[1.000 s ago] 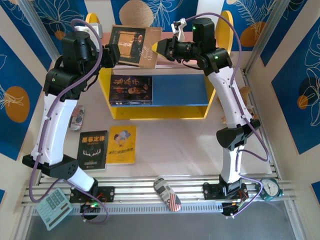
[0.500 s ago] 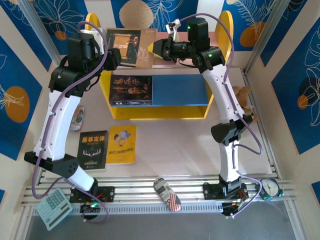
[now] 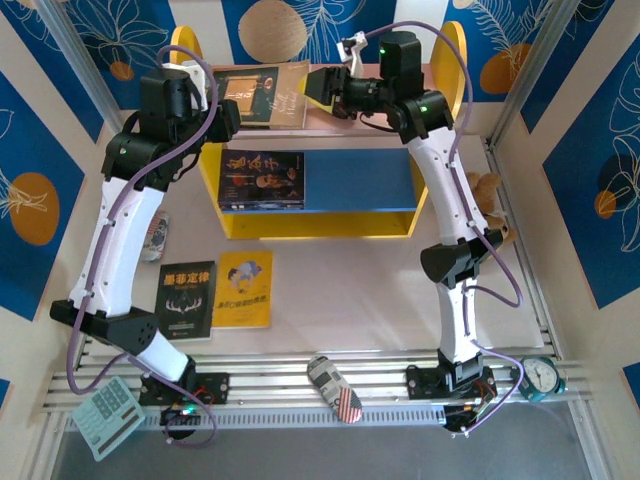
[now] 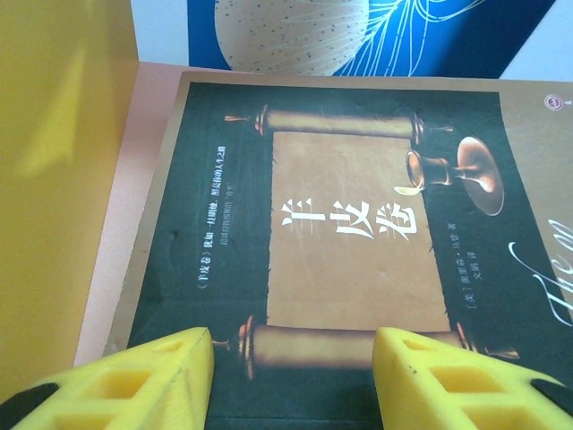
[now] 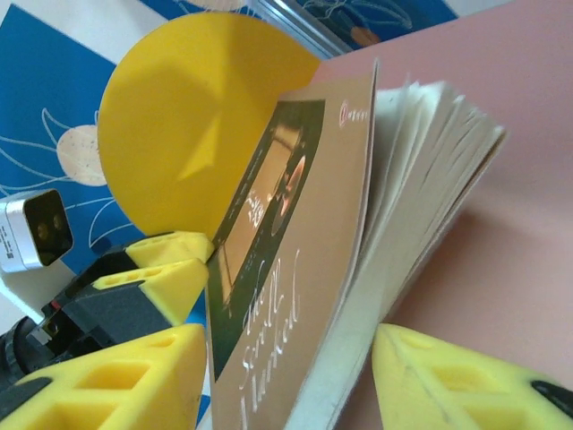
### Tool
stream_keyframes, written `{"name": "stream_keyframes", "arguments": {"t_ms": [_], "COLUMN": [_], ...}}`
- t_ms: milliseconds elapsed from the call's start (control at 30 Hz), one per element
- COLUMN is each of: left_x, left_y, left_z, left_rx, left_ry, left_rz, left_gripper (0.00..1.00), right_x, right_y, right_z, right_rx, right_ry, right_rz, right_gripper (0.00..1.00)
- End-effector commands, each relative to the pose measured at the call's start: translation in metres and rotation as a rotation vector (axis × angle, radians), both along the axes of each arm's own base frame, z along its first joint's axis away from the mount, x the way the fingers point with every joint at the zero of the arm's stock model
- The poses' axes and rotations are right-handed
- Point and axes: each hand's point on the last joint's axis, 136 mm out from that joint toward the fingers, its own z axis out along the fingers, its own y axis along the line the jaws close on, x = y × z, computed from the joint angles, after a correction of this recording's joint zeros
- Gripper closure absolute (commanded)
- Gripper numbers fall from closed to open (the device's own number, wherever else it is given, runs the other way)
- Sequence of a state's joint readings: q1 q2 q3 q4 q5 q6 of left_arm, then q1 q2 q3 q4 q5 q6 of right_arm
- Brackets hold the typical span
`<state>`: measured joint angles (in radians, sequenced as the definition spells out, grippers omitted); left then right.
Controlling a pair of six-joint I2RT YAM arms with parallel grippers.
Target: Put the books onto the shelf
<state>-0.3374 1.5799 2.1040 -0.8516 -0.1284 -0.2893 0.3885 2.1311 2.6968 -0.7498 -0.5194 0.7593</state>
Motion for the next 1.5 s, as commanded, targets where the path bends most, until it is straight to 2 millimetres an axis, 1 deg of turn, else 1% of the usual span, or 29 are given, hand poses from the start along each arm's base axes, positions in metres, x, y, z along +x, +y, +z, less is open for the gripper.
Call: {"name": "stream_keyframes", "arguments": {"t_ms": [0,133,267,367,500,700,867,1000,1200,1467], "left_x": [0.003,0.004,0.004,0.003,-0.002,-0.015,-0.027,-0.033,-0.036,-0.038], "left_y": [0.006,0.005,0.002,0.002,0.000,-0.005,-0.004,0.000,0.001,0.000], "left_z": [-0.003,-0.003,-0.002,-0.003,-0.004,-0.005,-0.003,0.001,0.006,0.007], "left_rx": [-0.016,-0.027,-0.033,-0.037,-0.052,-0.100,-0.137,-0.147,-0.150,-0.152], "left_ry": [0.009,0.007,0.006,0.012,0.019,0.036,0.033,0.019,0.006,0.007], "left_rz": [0.012,0.005,-0.009,-0.018,-0.032,-0.059,-0.062,-0.052,-0.050,-0.061], "left_gripper": [0.49,0.49,0.49,0.49,0.50,0.53,0.54,0.54,0.54,0.54], "right_x": [0.004,-0.001,-0.013,-0.023,-0.035,-0.044,-0.046,-0.043,-0.038,-0.027], "right_y": [-0.016,-0.021,-0.017,-0.011,-0.003,0.002,0.007,0.011,0.016,0.021], "right_z": [0.004,0.001,-0.003,-0.005,-0.007,-0.006,-0.006,-0.006,-0.003,-0.003], "right_rx": [-0.039,-0.072,-0.114,-0.150,-0.185,-0.201,-0.190,-0.173,-0.142,-0.104], "right_ry": [-0.044,-0.050,-0.063,-0.084,-0.108,-0.124,-0.122,-0.117,-0.114,-0.104], "right_rz": [-0.051,-0.055,-0.039,-0.025,-0.009,0.006,0.020,0.029,0.032,0.036], "right_gripper": [0.45,0.44,0.44,0.44,0.43,0.42,0.40,0.40,0.39,0.38]}}
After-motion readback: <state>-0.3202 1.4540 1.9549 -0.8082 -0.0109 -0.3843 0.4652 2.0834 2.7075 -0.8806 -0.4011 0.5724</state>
